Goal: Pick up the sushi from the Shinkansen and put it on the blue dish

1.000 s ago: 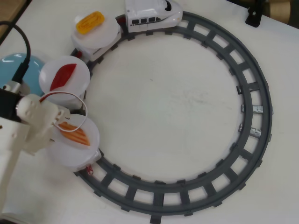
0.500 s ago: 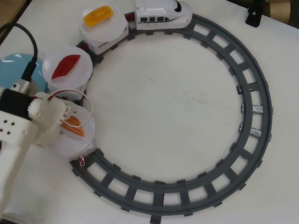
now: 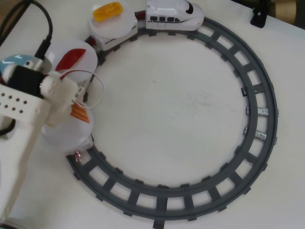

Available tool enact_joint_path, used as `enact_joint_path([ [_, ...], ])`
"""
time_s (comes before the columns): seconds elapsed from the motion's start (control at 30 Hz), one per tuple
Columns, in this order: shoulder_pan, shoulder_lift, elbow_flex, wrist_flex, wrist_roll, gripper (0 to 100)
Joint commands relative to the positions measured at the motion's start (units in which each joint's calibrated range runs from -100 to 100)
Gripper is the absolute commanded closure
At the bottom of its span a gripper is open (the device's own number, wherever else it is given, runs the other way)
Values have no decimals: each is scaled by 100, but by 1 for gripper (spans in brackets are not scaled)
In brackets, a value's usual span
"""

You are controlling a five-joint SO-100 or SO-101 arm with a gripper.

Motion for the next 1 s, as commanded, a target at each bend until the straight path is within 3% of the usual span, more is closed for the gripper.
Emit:
enact_joint_path([
  [0.0, -114, -66, -1087, 455, 9, 97],
  [0.43, -1161, -66, -1564, 922, 14, 97],
  [0.97, -2420, 158, -1501, 709, -33, 97],
])
